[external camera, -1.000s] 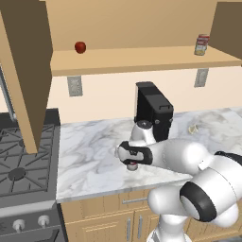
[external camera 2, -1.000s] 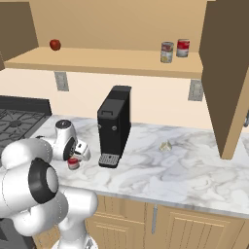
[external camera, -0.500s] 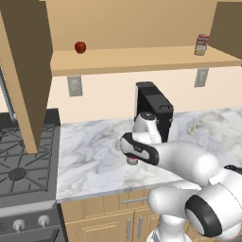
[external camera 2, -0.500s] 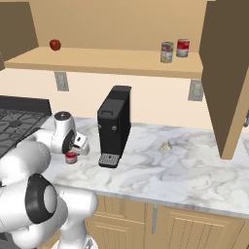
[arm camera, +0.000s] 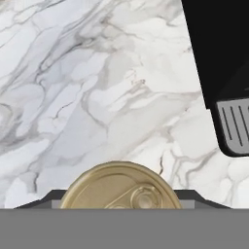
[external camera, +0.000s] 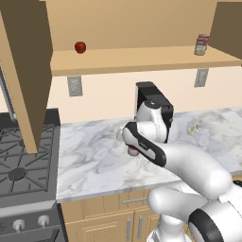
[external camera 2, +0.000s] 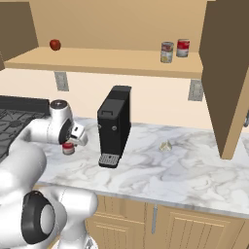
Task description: Pick the cans from the counter and place them in their designated side in the cabinet.
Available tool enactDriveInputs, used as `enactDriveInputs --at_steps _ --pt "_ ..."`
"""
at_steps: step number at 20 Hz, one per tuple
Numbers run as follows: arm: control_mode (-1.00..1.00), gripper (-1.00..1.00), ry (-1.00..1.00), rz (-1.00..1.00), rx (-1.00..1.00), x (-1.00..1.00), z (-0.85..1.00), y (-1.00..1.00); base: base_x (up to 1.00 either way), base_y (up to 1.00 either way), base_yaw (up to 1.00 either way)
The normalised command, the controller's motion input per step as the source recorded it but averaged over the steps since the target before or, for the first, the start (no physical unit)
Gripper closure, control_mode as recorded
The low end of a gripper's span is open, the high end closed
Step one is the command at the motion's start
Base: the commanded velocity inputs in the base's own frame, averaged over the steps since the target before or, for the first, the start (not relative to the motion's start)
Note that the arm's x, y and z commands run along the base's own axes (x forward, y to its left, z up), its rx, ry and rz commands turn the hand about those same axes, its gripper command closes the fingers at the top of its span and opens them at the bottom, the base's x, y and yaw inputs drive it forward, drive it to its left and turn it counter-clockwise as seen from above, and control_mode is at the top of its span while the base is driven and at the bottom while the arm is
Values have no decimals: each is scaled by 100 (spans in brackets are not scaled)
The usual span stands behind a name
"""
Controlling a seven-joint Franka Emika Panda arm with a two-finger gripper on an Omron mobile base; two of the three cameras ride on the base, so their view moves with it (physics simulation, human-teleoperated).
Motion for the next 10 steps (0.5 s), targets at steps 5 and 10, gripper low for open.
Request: enactDriveInputs --at_steps 5,10 --pt "-100 100 -6 0 0 -16 46 0 0 0 0" --pt "-100 100 -7 0 0 -16 44 0 0 0 0"
